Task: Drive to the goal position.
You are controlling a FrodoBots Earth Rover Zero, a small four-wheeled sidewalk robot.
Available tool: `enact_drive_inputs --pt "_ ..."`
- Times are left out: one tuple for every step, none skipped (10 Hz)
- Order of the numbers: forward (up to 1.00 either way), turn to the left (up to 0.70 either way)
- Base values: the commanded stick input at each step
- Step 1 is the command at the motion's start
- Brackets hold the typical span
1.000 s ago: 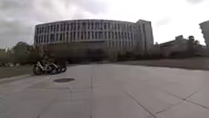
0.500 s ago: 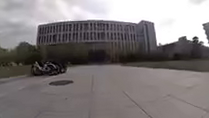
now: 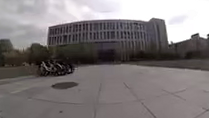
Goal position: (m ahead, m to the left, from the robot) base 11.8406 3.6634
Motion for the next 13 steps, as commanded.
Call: enact_drive_inputs --pt "1.00 0.06" --pt "1.00 0.27" --pt "1.00 0.19" --pt "1.00 0.02" --pt "1.00 -0.06" --pt "1.00 -0.30" --pt "1.00 -0.18" --pt "1.00 0.02" --pt "1.00 0.02" --pt "1.00 0.02" --pt "1.00 0.02" --pt "1.00 0.02" --pt "1.00 0.02"
